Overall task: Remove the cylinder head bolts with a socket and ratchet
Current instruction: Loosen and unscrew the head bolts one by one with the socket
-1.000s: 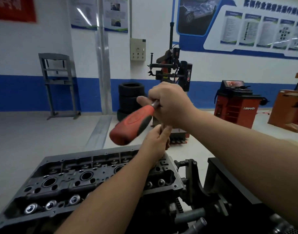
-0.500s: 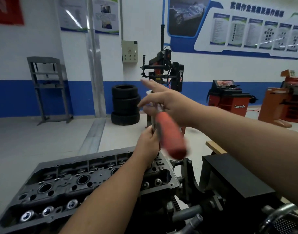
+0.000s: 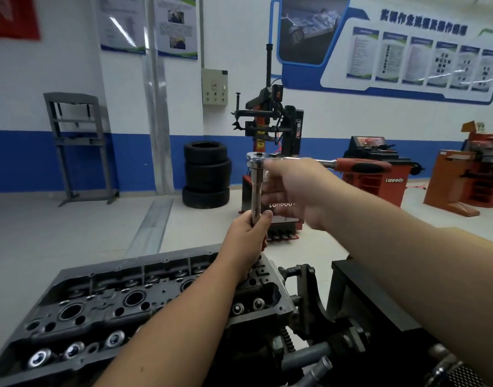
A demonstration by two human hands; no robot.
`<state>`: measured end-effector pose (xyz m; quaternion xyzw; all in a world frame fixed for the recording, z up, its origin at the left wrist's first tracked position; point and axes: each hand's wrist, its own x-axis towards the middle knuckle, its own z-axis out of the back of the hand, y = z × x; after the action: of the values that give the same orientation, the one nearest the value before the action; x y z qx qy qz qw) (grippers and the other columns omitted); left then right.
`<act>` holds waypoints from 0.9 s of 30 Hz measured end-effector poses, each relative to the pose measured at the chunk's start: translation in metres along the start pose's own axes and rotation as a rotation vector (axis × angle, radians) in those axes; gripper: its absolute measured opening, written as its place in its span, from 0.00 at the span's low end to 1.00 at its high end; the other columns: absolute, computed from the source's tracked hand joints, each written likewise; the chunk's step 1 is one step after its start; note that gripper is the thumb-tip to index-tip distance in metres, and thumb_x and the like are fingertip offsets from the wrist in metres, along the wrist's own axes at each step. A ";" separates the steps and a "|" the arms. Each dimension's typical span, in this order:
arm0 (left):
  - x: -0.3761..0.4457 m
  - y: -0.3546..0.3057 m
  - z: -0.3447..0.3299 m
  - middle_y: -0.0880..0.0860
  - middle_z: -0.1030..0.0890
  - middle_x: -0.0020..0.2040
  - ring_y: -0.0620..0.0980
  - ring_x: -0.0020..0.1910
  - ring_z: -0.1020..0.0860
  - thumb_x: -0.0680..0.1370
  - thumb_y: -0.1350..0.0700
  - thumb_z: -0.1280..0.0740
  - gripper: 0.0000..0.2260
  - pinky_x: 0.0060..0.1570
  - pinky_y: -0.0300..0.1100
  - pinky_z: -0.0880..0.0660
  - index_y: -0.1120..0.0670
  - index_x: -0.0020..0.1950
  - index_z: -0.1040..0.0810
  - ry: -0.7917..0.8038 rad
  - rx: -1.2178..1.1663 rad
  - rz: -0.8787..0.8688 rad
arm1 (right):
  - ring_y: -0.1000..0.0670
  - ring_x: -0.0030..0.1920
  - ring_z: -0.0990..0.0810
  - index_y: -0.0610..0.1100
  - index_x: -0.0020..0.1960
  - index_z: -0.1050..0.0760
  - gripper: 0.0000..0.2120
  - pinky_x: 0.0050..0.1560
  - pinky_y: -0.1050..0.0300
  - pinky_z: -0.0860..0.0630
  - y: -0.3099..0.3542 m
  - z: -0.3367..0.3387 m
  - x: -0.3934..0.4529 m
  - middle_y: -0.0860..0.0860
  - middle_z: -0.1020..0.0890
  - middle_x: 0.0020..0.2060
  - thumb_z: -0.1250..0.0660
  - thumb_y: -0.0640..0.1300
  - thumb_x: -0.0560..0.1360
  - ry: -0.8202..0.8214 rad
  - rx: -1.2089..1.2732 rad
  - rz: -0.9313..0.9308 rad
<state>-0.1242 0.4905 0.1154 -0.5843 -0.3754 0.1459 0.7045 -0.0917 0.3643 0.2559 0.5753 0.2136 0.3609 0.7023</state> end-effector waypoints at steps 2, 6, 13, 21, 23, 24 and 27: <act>0.002 0.001 0.000 0.47 0.27 0.30 0.47 0.29 0.30 0.78 0.37 0.34 0.16 0.31 0.42 0.30 0.47 0.40 0.28 -0.005 -0.012 0.005 | 0.46 0.37 0.18 0.41 0.42 0.20 0.14 0.37 0.53 0.23 0.000 0.011 -0.004 0.47 0.16 0.37 0.33 0.52 0.79 -0.090 -0.571 0.359; 0.003 0.001 0.001 0.46 0.27 0.31 0.46 0.30 0.29 0.80 0.40 0.36 0.15 0.36 0.46 0.28 0.49 0.42 0.27 0.008 0.010 0.013 | 0.44 0.57 0.25 0.52 0.66 0.27 0.18 0.55 0.48 0.29 0.016 0.030 0.010 0.50 0.22 0.56 0.32 0.50 0.77 -0.226 -1.179 0.846; 0.003 0.002 0.002 0.45 0.26 0.31 0.46 0.31 0.29 0.80 0.38 0.37 0.15 0.38 0.47 0.28 0.49 0.43 0.27 0.058 0.037 -0.005 | 0.51 0.33 0.23 0.63 0.68 0.35 0.23 0.32 0.55 0.29 0.014 0.053 0.040 0.53 0.22 0.35 0.36 0.41 0.80 0.068 -1.113 0.704; 0.003 -0.001 0.002 0.45 0.27 0.31 0.48 0.31 0.30 0.83 0.44 0.37 0.13 0.38 0.49 0.29 0.51 0.46 0.27 0.056 0.010 -0.003 | 0.53 0.40 0.21 0.60 0.64 0.27 0.19 0.40 0.53 0.22 0.016 0.050 0.042 0.58 0.23 0.41 0.36 0.38 0.80 0.079 -1.000 0.701; 0.002 -0.002 0.001 0.45 0.27 0.30 0.46 0.30 0.30 0.84 0.45 0.37 0.12 0.37 0.48 0.29 0.51 0.46 0.27 0.049 -0.004 0.006 | 0.59 0.39 0.24 0.58 0.64 0.26 0.20 0.36 0.62 0.29 0.026 0.053 0.041 0.61 0.25 0.41 0.36 0.37 0.79 0.038 -0.968 0.739; 0.002 -0.003 0.002 0.44 0.27 0.30 0.45 0.29 0.29 0.84 0.46 0.37 0.11 0.38 0.48 0.29 0.51 0.46 0.26 0.037 -0.013 0.017 | 0.60 0.38 0.25 0.57 0.65 0.26 0.20 0.35 0.65 0.32 0.032 0.057 0.040 0.61 0.25 0.41 0.36 0.37 0.79 -0.004 -0.935 0.750; 0.006 0.001 0.007 0.44 0.24 0.31 0.45 0.31 0.26 0.83 0.44 0.35 0.10 0.41 0.49 0.25 0.49 0.49 0.23 -0.014 -0.026 0.046 | 0.57 0.39 0.24 0.54 0.68 0.29 0.22 0.34 0.66 0.30 0.047 0.088 0.033 0.54 0.22 0.44 0.35 0.36 0.78 -0.170 -0.831 0.686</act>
<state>-0.1250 0.4994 0.1173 -0.6011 -0.3685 0.1614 0.6905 -0.0199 0.3351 0.3261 0.3130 -0.2047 0.5757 0.7271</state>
